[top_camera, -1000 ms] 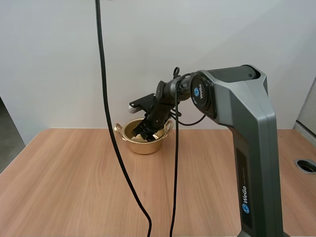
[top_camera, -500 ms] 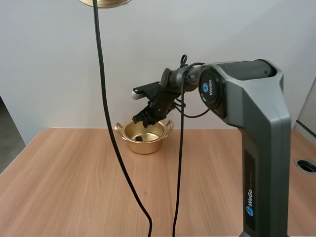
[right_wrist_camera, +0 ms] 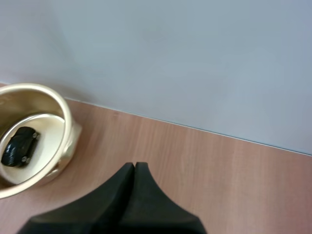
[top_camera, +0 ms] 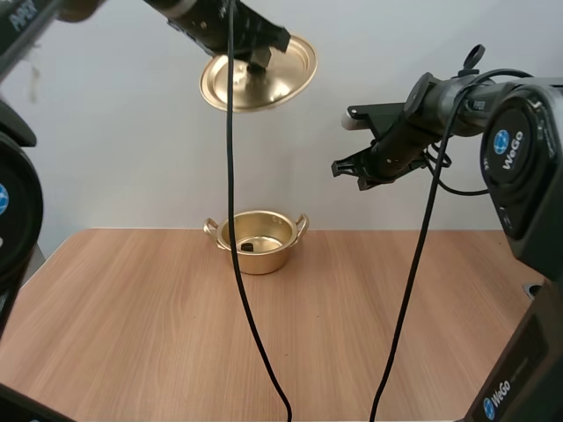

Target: Open the pot, put the car inside, and close it

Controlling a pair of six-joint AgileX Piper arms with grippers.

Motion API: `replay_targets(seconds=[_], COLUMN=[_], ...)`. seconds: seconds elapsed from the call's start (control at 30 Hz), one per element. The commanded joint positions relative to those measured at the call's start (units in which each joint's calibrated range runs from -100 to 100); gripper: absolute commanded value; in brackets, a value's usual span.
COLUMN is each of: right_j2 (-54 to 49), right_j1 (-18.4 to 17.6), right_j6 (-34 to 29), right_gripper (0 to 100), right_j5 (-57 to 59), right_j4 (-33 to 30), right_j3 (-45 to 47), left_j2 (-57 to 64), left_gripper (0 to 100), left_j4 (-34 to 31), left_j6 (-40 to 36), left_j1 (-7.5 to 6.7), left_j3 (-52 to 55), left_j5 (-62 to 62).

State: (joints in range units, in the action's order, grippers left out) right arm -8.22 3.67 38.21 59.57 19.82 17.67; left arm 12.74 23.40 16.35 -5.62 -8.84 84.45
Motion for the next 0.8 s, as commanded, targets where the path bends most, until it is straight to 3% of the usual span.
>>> replay_targets(seconds=[0.0,0.37,0.77], right_j2=[-5.2,-19.1,-20.9], right_j1=[0.3,0.3,0.3], right_j6=[-0.2,-1.8,-2.6], right_gripper=[0,0,0], right_j5=[-8.1,-8.9,-7.5], right_j4=[0.0,-0.6,-1.4], right_j3=[7.6,13.6,13.6], left_j2=[-0.4,-8.5,-20.4], left_gripper=[0,0,0], left_j4=[-0.4,-1.3,-0.9], left_j6=[0.2,4.1,5.8], left_j1=[-0.48,-0.55,-0.55], left_j3=[8.2,24.6,25.3], left_j5=[-4.9,-22.3,-31.8])
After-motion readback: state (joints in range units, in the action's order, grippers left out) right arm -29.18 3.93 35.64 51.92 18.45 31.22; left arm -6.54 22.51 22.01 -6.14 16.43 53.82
